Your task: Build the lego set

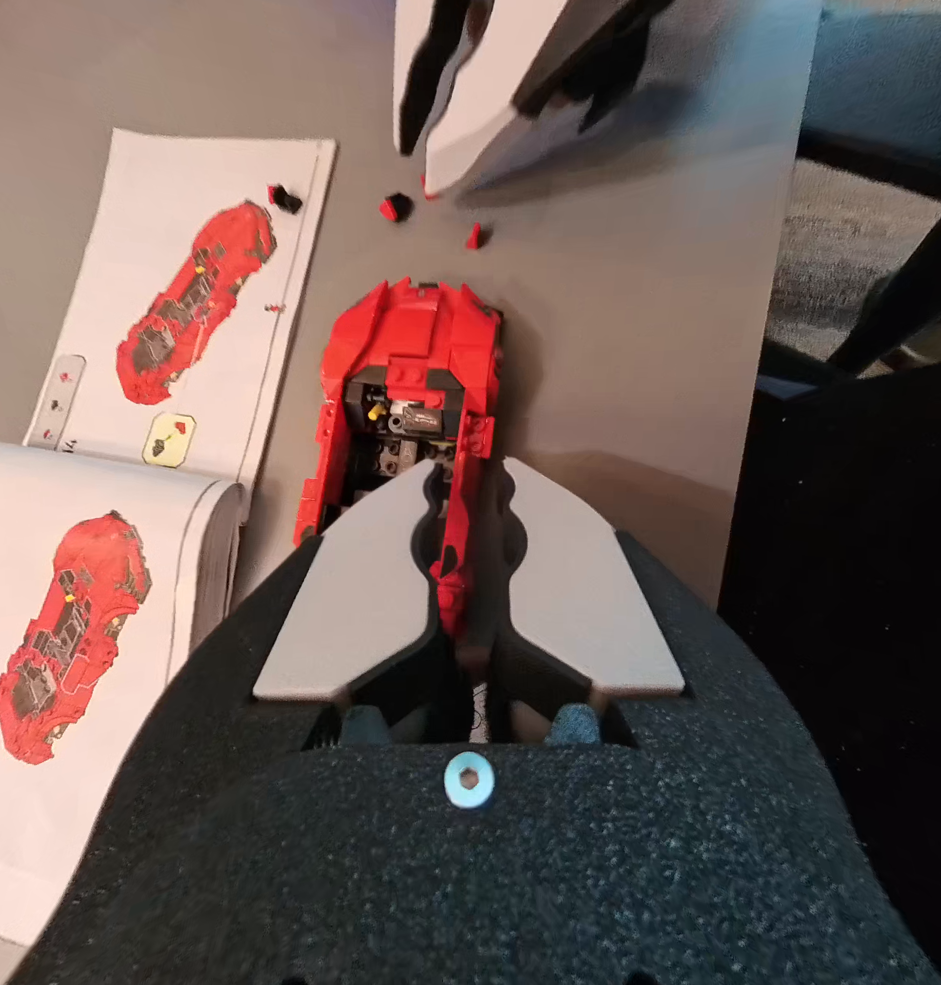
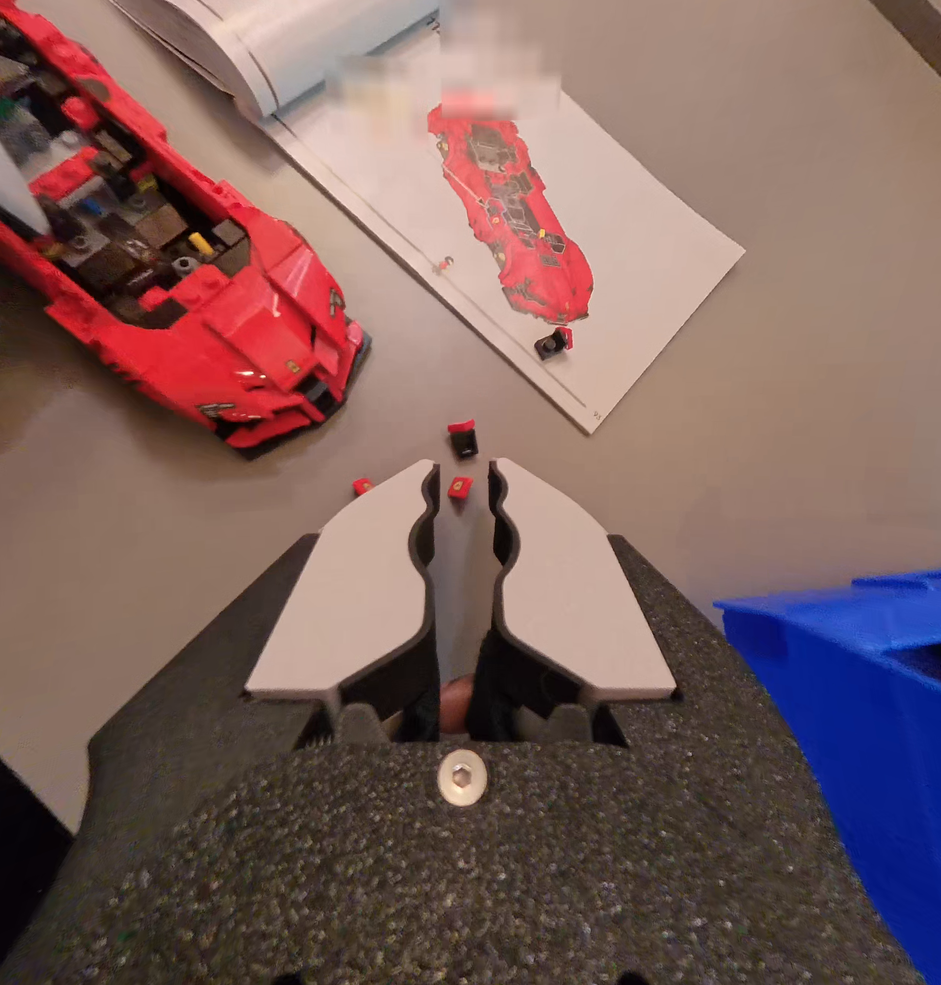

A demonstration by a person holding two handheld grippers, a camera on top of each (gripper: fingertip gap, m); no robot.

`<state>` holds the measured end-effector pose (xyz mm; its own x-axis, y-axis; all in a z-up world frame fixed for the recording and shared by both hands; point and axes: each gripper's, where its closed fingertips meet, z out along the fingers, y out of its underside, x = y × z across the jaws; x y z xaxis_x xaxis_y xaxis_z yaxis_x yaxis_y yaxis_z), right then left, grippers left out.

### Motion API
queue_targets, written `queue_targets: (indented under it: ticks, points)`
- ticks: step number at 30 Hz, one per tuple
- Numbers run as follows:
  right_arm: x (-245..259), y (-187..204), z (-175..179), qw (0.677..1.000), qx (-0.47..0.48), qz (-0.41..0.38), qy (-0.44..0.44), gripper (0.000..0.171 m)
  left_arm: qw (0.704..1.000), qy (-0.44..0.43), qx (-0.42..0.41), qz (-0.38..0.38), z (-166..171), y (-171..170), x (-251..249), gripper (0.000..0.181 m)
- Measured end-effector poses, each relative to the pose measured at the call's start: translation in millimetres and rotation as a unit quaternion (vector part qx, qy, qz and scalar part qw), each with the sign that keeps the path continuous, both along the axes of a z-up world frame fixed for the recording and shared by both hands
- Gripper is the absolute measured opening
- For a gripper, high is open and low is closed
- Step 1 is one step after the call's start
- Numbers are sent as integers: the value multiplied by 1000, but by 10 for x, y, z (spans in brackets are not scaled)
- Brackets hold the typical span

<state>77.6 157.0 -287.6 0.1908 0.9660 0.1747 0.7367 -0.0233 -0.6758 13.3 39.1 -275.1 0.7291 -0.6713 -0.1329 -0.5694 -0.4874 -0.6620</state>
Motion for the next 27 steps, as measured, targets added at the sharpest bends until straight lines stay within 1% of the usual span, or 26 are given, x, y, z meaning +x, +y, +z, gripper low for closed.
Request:
queue_targets:
  ticks: [7,9,10,11,13,15,16,17,18,19,20,21,22,23,25,27]
  points:
    - [-112,51,-88,1000,-6,22,-18,21,997,-38,64,20,229,-12,-174,19]
    - [-144,39,-111,999,-17,28,-18,15,996,-46,77,27,258,-23,-222,20]
    - [-158,44,-116,999,-20,28,-16,8,995,-51,85,27,272,-27,-235,21]
    - [-165,49,-114,999,-21,28,-13,8,993,-57,96,27,293,-25,-239,22]
    - [-210,-12,-22,998,-42,30,27,8,989,-69,131,17,358,-14,-217,27]
    - [-294,-171,204,985,-123,38,116,8,979,-89,186,1,481,1,-155,33]
    - [-344,-309,371,965,-187,56,173,8,971,-104,214,-5,558,13,-118,37]
    - [-392,-467,591,931,-263,80,239,8,962,-124,242,-13,645,23,-66,40]
    - [-416,-626,843,881,-346,107,306,8,952,-144,269,-27,732,24,0,41]
    - [-403,-767,1089,818,-426,138,360,8,940,-160,297,-43,819,22,68,42]
    - [-370,-873,1292,754,-494,164,400,8,928,-169,327,-57,904,24,121,42]
    - [-346,-947,1422,702,-544,181,422,8,916,-172,355,-68,986,26,163,42]
    - [-339,-1013,1487,666,-577,192,432,8,906,-172,379,-79,1055,23,201,42]
    - [-343,-1083,1523,640,-599,202,436,8,899,-170,395,-89,1102,15,234,42]
    - [-344,-1221,1583,591,-638,223,440,8,890,-168,411,-107,1158,-13,294,42]
    - [-359,-1321,1610,553,-668,230,441,8,881,-172,422,-127,1230,-60,353,40]
